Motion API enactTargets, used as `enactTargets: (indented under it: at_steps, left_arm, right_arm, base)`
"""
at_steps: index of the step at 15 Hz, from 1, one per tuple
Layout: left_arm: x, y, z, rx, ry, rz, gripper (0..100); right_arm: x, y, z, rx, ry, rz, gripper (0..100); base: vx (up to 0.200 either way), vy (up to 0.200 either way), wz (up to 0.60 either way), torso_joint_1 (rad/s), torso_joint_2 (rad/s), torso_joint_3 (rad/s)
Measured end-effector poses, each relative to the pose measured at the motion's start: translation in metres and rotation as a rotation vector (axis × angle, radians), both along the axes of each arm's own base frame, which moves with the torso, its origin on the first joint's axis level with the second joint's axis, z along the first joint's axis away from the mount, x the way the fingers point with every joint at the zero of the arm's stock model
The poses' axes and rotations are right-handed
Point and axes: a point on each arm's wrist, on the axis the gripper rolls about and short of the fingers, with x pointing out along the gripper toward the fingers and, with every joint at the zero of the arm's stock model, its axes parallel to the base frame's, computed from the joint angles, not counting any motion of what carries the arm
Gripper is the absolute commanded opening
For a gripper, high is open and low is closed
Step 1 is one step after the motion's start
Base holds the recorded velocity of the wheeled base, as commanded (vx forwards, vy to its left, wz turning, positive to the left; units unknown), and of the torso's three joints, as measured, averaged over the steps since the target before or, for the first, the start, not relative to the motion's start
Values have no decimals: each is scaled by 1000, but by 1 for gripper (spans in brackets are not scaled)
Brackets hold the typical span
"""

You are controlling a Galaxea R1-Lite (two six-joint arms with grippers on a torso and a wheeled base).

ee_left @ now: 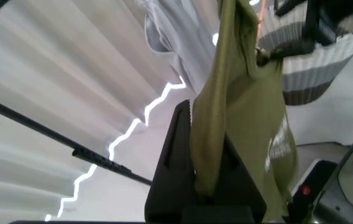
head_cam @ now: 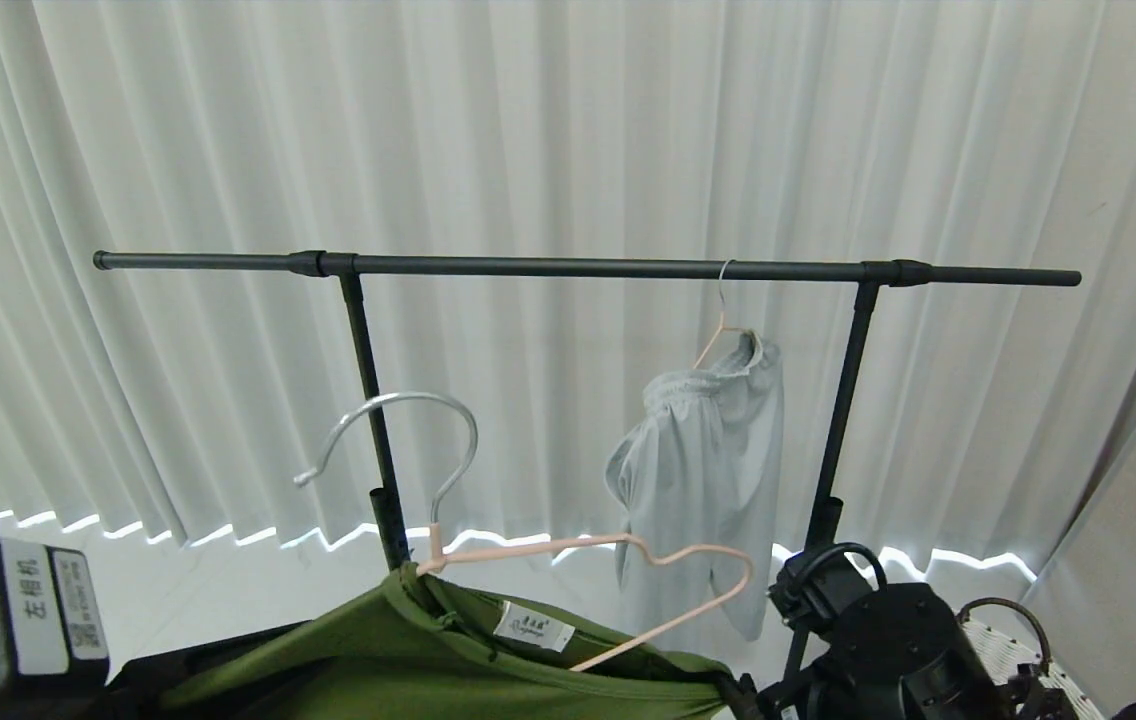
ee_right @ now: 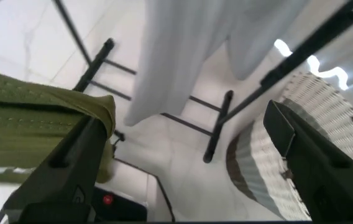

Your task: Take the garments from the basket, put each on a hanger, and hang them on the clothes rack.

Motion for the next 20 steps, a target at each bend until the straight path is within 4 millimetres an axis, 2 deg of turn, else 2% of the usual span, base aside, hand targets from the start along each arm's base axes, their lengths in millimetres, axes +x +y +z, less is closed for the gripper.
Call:
enactTargets:
  at_steps: [6, 12, 15, 18, 20]
  left_arm:
    - [-7, 9, -15, 33, 3, -5, 0]
    - [-13, 21, -44, 136, 15, 9, 0]
    - [-8, 22, -46, 157, 27, 78, 0]
    - [-8, 20, -42, 103, 27, 27, 0]
    - [-10, 20, -40, 70, 24, -14, 0]
  right_arm:
    - [14, -28, 10, 18, -25, -107, 100]
    - [7, -38, 31, 84, -78, -101, 100]
    - [-8, -43, 44, 129, -95, 12, 100]
    - [-36, -38, 58, 239, -56, 290, 100]
    - [-49, -37, 63, 208, -82, 435, 100]
  base:
    - [0, 0, 0, 0, 0, 0]
    - [0, 0, 0, 0, 0, 0]
    - [0, 0, 0, 0, 0, 0]
    - [0, 0, 0, 0, 0, 0]
    - [0, 0, 0, 0, 0, 0]
